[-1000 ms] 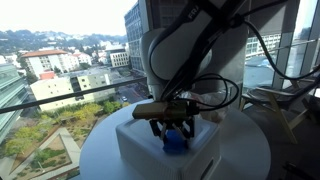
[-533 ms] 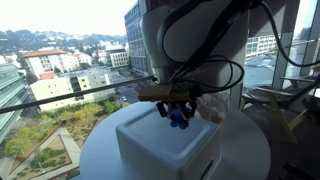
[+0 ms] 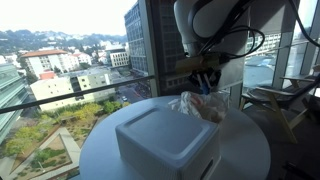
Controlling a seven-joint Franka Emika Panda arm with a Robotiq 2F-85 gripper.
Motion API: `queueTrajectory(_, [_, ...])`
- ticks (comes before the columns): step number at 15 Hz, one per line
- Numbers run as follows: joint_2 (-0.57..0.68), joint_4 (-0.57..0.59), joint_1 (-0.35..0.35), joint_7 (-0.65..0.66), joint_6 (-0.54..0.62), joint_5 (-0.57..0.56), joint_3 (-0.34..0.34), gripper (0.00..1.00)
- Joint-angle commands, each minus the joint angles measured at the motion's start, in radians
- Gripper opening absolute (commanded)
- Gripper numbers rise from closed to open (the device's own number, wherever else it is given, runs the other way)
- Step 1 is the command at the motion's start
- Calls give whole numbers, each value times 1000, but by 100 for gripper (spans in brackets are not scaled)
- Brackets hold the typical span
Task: Put all the objects on the basket into the carrier bag
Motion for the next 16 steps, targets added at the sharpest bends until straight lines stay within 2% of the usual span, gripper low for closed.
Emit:
queueTrajectory(1, [68, 27, -82, -157, 35, -16, -58, 8])
queueTrajectory(5, [190, 68, -131, -342, 147, -3, -109, 8])
queueTrajectory(9, [329, 141, -122, -488, 258, -5, -124, 8])
queueTrajectory(16, [561, 292, -121, -734, 359, 46, -159, 8])
